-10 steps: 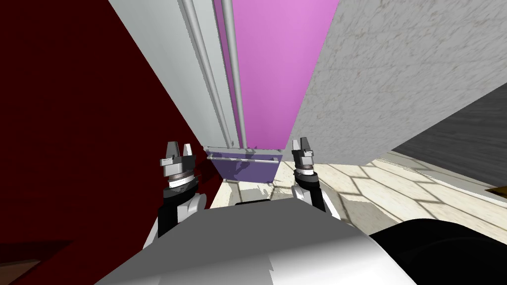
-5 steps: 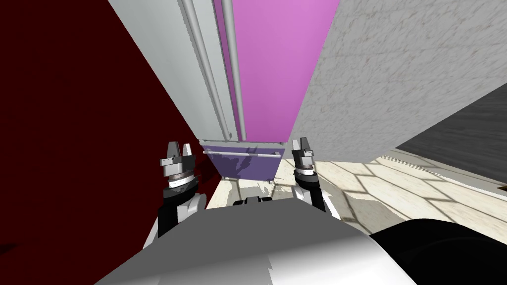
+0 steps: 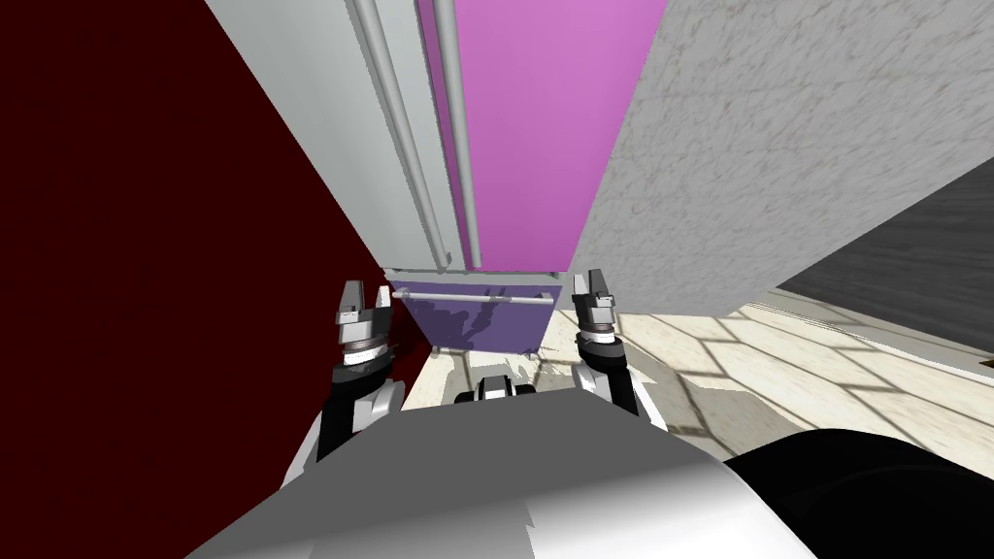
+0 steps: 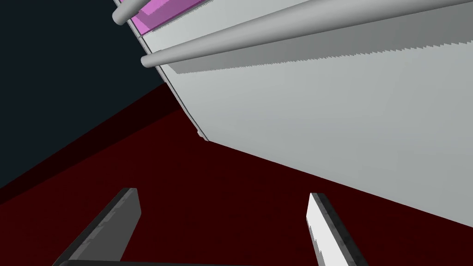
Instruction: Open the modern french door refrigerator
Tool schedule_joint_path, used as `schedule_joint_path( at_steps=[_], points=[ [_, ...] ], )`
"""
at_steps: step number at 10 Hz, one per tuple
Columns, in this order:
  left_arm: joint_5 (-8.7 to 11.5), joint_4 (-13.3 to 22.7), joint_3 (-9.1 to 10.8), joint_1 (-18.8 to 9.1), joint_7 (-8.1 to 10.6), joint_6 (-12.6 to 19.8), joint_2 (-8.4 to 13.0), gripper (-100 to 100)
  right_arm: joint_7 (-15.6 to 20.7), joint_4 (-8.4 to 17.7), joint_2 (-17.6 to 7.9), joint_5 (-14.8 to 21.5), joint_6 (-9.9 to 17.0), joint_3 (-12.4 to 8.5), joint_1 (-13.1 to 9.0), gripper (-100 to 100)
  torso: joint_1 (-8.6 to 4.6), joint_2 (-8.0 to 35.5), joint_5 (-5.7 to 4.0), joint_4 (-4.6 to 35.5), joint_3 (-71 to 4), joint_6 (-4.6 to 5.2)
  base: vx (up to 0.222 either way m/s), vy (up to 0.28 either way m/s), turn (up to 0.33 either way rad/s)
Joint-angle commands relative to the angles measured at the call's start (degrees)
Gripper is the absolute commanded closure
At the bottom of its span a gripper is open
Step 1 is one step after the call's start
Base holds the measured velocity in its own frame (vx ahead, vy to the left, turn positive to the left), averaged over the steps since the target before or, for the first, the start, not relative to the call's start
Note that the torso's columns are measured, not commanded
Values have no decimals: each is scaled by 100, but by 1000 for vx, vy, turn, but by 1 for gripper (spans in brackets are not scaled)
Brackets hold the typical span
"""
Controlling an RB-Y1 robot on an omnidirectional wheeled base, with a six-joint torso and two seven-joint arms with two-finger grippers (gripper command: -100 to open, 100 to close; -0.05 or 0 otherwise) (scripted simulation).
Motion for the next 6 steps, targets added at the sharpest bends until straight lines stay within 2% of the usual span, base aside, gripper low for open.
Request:
schedule_joint_path(
  at_steps=[1, 6],
  points=[
    [-40, 380, -42, -68, -46, -190, 130, -100, 0, 0, 0, 0, 0, 0, 0, 0, -5, 7, -2, 3, 3, 0, 46, 13, -26],
    [-135, 1217, -142, -238, -153, -596, 278, -100, 0, 0, 0, 0, 0, 0, 0, 0, -3, 11, -1, 5, 5, 0, 53, 24, -30]
  ],
)
